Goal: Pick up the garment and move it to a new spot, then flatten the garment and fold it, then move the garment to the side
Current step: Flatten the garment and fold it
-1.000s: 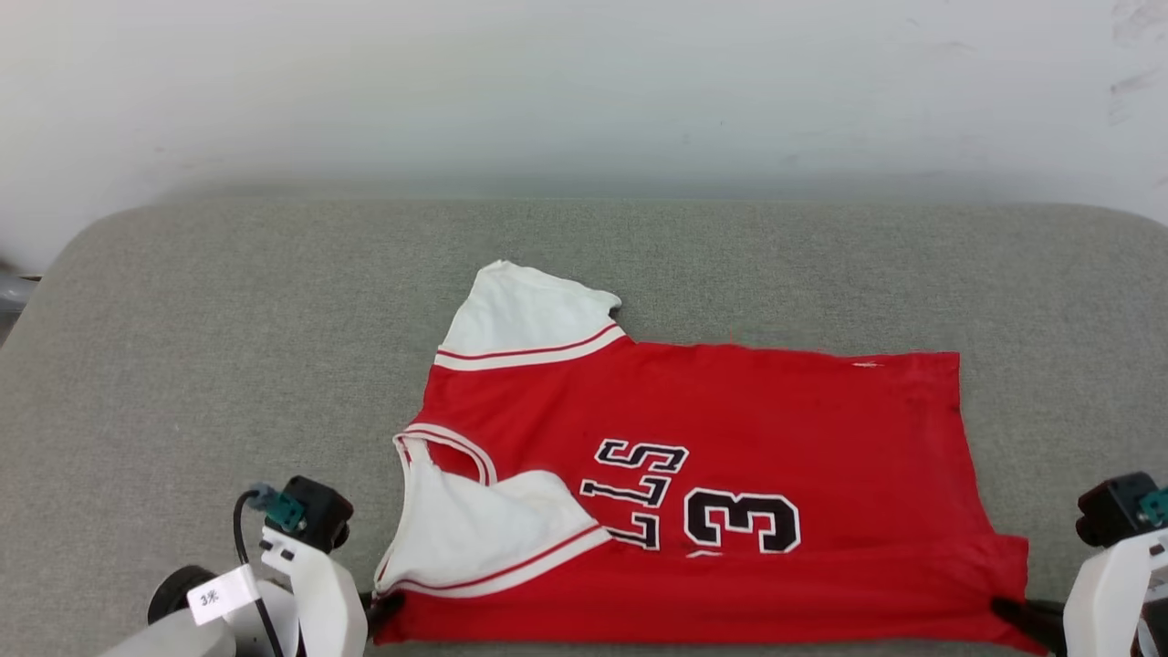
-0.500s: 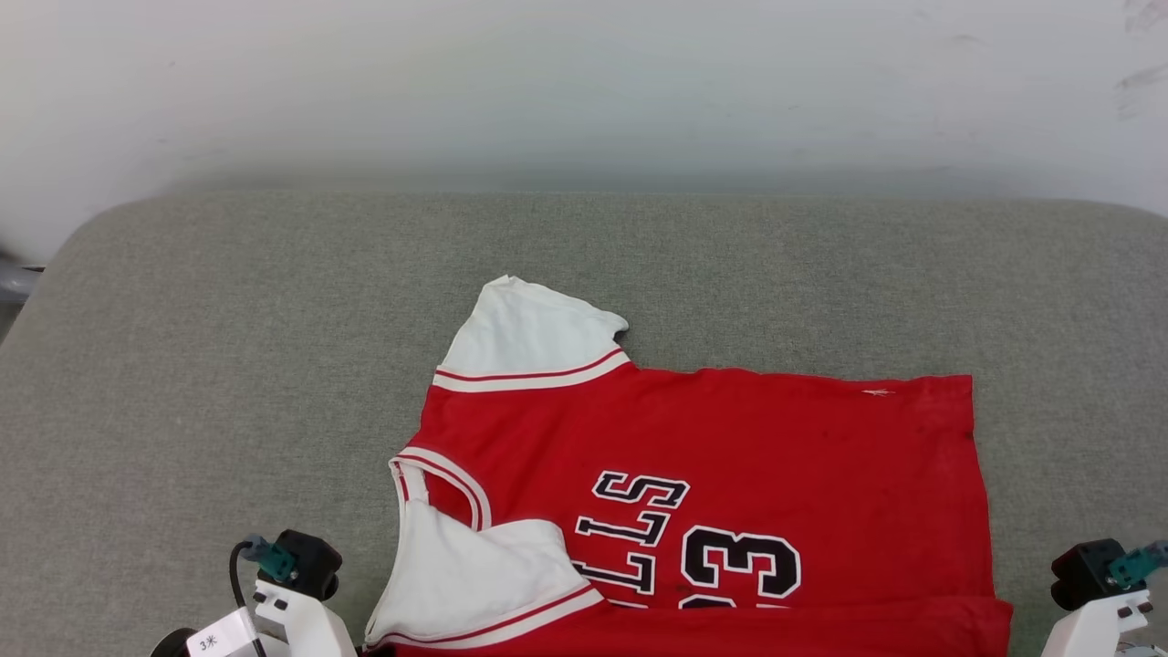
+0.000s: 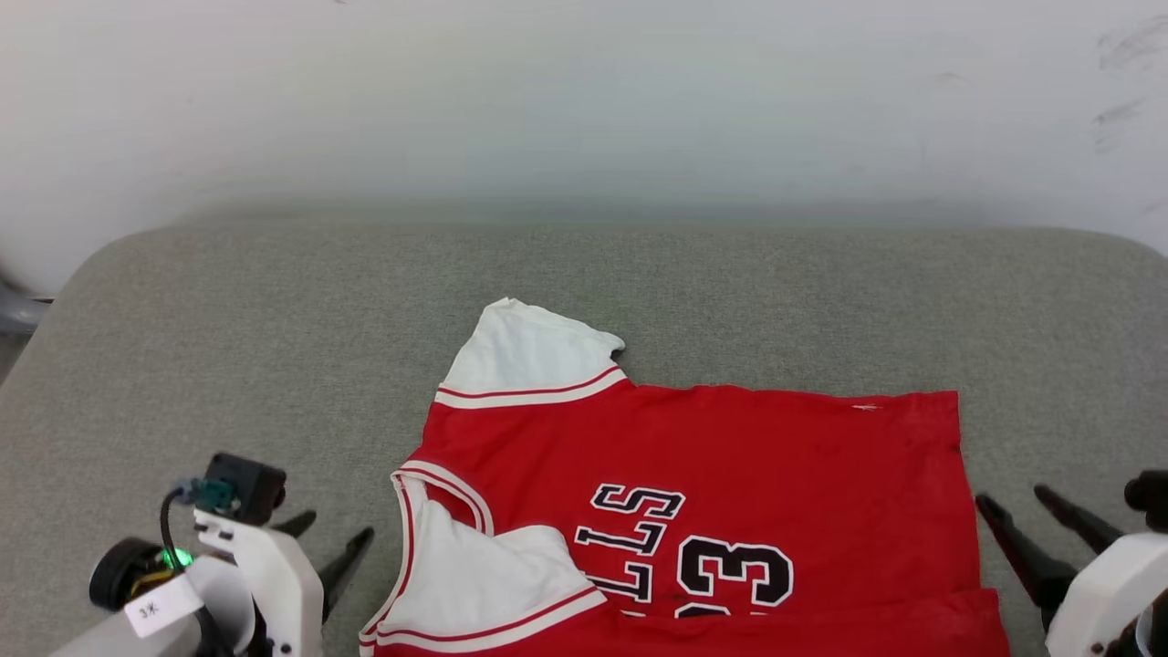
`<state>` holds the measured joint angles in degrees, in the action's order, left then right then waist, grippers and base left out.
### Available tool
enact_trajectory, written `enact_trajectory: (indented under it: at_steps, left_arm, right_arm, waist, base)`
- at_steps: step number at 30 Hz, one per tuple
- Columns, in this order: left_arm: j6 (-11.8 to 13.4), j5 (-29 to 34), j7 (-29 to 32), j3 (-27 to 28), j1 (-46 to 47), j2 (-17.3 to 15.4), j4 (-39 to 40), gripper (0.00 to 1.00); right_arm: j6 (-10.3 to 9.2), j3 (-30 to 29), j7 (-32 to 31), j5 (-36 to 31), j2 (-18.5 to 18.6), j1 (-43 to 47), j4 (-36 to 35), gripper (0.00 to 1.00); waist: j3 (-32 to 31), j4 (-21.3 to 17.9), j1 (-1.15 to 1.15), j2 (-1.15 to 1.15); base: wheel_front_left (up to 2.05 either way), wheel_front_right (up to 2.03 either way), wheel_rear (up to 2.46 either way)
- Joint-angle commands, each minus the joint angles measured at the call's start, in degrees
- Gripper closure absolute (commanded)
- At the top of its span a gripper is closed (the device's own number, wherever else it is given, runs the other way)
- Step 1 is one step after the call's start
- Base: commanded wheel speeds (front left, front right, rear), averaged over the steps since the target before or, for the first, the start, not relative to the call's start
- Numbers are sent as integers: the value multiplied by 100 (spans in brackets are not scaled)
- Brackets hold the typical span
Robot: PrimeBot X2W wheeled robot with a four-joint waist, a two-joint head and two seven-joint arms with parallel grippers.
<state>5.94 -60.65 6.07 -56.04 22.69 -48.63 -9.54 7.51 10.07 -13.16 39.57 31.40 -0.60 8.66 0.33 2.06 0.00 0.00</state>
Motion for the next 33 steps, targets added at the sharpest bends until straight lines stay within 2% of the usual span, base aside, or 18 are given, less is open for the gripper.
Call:
enact_trajectory:
  at_steps: [1,4,7,11,15,18,24,30,33]
  left_arm:
    - [42,52,-82,58,126,-7,26,0]
    - [168,235,-302,221,381,-18,-19,0]
    - [189,288,-501,408,668,79,-117,0]
    - [47,332,-581,591,1194,209,-358,0]
    - [-228,536,-322,566,1863,234,-646,0]
    - [-478,520,50,566,2369,312,-925,0]
    - [-944,390,1335,438,3426,393,-1455,0]
    - [-1106,16,2737,361,4258,574,-1872,0]
    - [-1122,-43,3200,319,4572,645,-2041,0]
  right_arm:
    - [-5,-82,168,-121,-110,-95,-82,0]
    - [-5,-310,603,-482,-398,-188,-242,0]
    - [-5,-481,959,-841,-681,-276,-444,0]
    - [-5,-674,1274,-1195,-1042,-353,-755,0]
    - [-5,-730,1356,-1391,-1306,-440,-1130,0]
    - [-5,-722,1357,-1515,-1443,-500,-1392,0]
    - [-5,-623,1315,-1661,-1546,-689,-1771,0]
    - [-5,-592,1355,-1720,-1610,-911,-1868,0]
    - [-5,-542,1382,-1721,-1627,-1019,-1858,0]
  waist:
    - [21,-31,0,0]
    - [91,-124,0,0]
    - [213,-240,0,0]
    - [458,-415,0,0]
    - [833,-607,0,0]
    - [1166,-733,0,0]
    - [1818,-959,0,0]
    - [2329,-1092,0,0]
    - [2531,-1160,0,0]
  base:
    - [0,0,0]
    - [0,0,0]
    - [0,0,0]
    - [0,0,0]
    - [0,0,0]
    - [0,0,0]
    - [0,0,0]
    - [0,0,0]
    - [0,0,0]
